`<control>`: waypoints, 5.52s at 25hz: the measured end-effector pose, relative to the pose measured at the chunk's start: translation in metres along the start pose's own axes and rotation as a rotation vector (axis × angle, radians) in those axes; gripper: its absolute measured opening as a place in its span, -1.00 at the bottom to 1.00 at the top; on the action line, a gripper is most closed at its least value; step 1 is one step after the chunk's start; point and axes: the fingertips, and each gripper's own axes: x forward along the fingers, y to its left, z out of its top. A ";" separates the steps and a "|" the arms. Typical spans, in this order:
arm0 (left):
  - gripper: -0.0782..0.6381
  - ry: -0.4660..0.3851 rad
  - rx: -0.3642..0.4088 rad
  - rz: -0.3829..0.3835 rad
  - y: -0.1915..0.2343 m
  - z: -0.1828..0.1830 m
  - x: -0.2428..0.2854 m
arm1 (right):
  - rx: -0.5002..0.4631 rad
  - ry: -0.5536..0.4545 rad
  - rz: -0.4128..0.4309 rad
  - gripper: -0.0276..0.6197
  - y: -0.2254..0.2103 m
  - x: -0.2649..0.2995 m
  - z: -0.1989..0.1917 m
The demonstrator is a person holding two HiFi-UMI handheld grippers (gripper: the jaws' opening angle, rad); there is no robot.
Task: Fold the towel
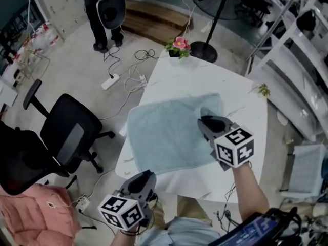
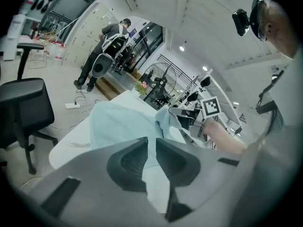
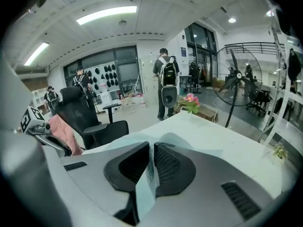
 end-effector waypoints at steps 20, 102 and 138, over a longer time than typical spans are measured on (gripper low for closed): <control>-0.62 -0.012 -0.052 0.055 0.074 -0.020 -0.082 | -0.171 0.189 0.121 -0.76 0.170 0.151 -0.065; -0.60 -0.132 -0.824 0.268 0.080 -0.035 0.111 | -0.743 0.198 0.612 -0.56 0.074 0.070 -0.092; -0.73 0.000 -0.390 0.155 0.014 -0.002 0.025 | -0.819 -0.049 0.387 -0.84 0.048 0.097 0.066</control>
